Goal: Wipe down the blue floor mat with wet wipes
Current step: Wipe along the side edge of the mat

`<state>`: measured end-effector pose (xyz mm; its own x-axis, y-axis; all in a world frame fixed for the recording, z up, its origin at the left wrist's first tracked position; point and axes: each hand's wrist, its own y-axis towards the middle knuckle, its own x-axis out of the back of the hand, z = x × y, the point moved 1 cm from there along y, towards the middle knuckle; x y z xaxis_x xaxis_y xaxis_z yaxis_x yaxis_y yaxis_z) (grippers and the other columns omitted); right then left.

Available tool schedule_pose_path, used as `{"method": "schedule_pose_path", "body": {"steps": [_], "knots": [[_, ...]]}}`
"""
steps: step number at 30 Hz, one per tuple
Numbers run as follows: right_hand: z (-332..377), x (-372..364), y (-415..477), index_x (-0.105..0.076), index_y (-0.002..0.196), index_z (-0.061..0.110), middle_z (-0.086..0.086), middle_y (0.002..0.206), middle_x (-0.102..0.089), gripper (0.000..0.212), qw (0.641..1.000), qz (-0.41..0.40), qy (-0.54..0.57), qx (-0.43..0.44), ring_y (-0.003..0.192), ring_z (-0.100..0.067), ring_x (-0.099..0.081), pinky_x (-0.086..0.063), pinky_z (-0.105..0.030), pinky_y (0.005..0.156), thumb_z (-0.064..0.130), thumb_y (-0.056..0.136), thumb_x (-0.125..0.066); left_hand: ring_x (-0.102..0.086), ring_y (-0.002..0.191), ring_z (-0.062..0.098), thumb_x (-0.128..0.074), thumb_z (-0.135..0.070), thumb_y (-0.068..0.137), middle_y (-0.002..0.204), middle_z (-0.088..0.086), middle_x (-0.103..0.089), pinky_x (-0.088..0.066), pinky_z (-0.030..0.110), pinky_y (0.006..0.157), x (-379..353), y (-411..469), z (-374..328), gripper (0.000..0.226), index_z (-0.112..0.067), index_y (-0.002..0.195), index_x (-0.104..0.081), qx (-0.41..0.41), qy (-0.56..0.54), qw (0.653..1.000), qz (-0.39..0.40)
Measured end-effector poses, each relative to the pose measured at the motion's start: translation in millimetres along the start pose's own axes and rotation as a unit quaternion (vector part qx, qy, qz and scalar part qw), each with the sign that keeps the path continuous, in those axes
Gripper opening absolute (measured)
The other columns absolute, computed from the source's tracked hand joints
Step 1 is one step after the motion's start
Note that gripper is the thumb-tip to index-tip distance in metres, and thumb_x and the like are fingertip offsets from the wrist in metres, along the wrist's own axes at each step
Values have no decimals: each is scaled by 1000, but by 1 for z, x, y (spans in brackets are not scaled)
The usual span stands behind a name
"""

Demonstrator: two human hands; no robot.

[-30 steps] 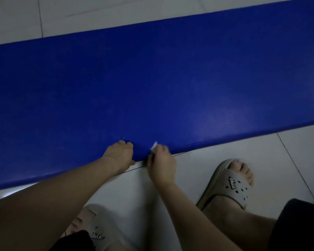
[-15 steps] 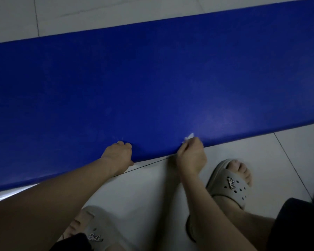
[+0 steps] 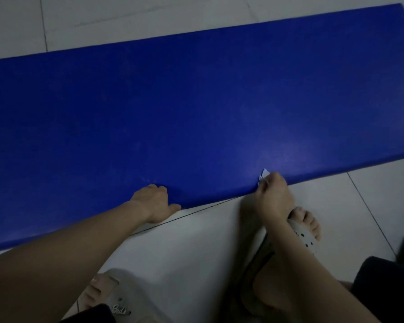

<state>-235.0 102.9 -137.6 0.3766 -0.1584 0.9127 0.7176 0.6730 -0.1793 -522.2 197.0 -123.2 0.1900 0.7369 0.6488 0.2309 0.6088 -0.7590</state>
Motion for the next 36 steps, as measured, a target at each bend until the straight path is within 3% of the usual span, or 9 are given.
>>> {"method": "schedule_pose_path", "body": {"steps": [5, 10, 13, 15, 18, 23, 26, 32, 36], "knots": [[44, -37, -53, -53, 101, 15, -5, 98, -61, 15, 997, 56, 39, 24, 79, -24, -62, -49, -37, 70, 29, 101, -48, -54, 110, 24, -44, -71, 95, 129, 9, -51, -48, 35, 93, -2, -1, -4, 67, -15, 130, -50, 7, 10, 1000, -8], [85, -62, -105, -58, 90, 17, -1, 81, -62, 6, 952, 129, 45, 275, 61, -19, -57, -51, -36, 55, 20, 94, -60, -56, 111, 26, -44, -74, 94, 132, 12, -51, -47, 36, 89, 1, 0, -6, 70, -13, 129, -50, 20, 28, 999, -3], [66, -54, -80, -60, 93, 18, -1, 82, -63, 10, 927, 104, -1, 361, 62, -22, -60, -52, -37, 54, 27, 98, -58, -55, 113, 26, -43, -72, 95, 134, 12, -50, -46, 36, 91, 3, 0, -5, 69, -13, 131, -50, 18, 31, 999, 3], [42, -38, -52, -59, 93, 17, -4, 85, -65, 16, 946, 59, -24, 319, 66, -27, -62, -49, -37, 56, 29, 102, -53, -53, 115, 25, -42, -71, 96, 135, 11, -50, -46, 36, 95, 4, -1, -5, 68, -14, 132, -49, 10, 27, 1000, 9], [5, -10, -12, -50, 89, 19, -3, 87, -62, 19, 990, 16, -11, 137, 69, -25, -60, -41, -35, 60, 32, 103, -48, -52, 115, 25, -42, -70, 97, 134, 9, -49, -47, 36, 99, 3, -1, -5, 67, -15, 134, -49, 2, 22, 1000, 9], [15, -17, -18, -49, 93, 18, -3, 90, -63, 15, 999, 3, 51, -15, 71, -21, -59, -48, -36, 65, 31, 100, -48, -53, 115, 24, -41, -70, 97, 132, 9, -51, -46, 35, 98, -1, 0, -3, 68, -14, 134, -49, 1, 25, 1000, -4], [43, -39, -61, -48, 93, 20, 3, 87, -58, 14, 994, 61, 87, 37, 74, -19, -59, -41, -31, 67, 31, 102, -47, -53, 116, 25, -42, -70, 97, 132, 11, -51, -45, 35, 98, -1, -1, -5, 69, -13, 134, -48, 1, 25, 1000, -11], [66, -50, -84, -57, 95, 21, 2, 90, -64, 4, 927, 173, 24, 333, 73, -17, -60, -56, -38, 68, 25, 96, -56, -55, 115, 26, -44, -71, 96, 132, 12, -52, -46, 36, 93, 2, -1, -5, 68, -12, 131, -50, 11, 36, 999, -12], [33, -25, -39, -48, 87, 23, 1, 89, -62, 25, 967, 104, 13, 234, 75, -22, -62, -49, -37, 66, 41, 103, -43, -51, 119, 24, -41, -68, 99, 134, 10, -51, -43, 35, 100, 3, -3, -7, 66, -13, 134, -49, -4, 33, 999, -9]]}}
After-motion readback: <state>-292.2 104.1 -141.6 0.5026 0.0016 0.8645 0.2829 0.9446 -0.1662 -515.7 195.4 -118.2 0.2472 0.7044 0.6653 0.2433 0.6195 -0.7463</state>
